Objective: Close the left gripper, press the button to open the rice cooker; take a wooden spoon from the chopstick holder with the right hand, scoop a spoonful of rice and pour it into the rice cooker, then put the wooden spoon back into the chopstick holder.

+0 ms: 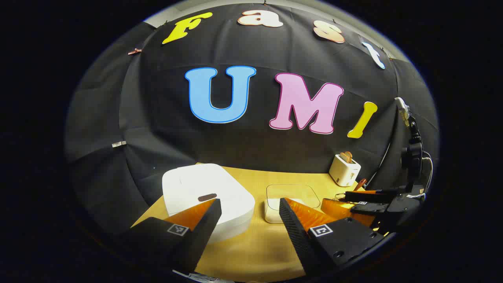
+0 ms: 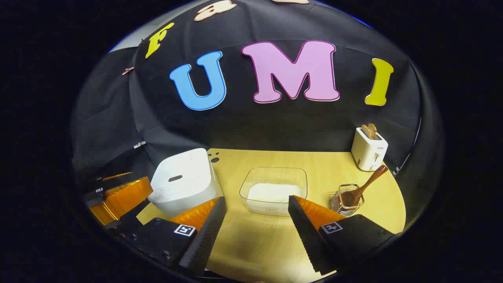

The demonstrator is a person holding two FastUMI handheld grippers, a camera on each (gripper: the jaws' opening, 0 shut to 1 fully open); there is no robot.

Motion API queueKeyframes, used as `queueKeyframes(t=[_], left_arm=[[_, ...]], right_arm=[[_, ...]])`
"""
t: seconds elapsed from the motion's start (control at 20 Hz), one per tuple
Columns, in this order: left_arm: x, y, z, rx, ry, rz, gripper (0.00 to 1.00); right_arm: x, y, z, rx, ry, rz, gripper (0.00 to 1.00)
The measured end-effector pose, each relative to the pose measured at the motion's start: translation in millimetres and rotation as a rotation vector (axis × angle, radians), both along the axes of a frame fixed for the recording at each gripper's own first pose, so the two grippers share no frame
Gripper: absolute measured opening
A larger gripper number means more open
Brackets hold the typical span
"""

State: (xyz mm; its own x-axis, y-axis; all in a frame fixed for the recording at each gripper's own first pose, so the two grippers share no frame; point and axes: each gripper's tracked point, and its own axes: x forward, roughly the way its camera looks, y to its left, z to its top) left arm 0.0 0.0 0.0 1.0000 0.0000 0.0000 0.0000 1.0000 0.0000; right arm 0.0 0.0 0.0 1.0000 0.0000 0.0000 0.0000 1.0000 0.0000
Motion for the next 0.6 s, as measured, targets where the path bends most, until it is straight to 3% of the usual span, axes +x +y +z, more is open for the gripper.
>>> queueKeyframes(t=[0.3, 0.6], left_arm=[[7.5, 5.2, -15.6, -0.06, 0.038, 0.006, 0.96], [16.9, 6.3, -4.7, -0.046, 0.008, 0.006, 0.96]], right_arm=[[2.9, -8.6, 4.7, 0.009, -0.018, -0.026, 0.99], [-1.5, -19.9, 9.1, 0.013, -0.039, -0.055, 0.99]])
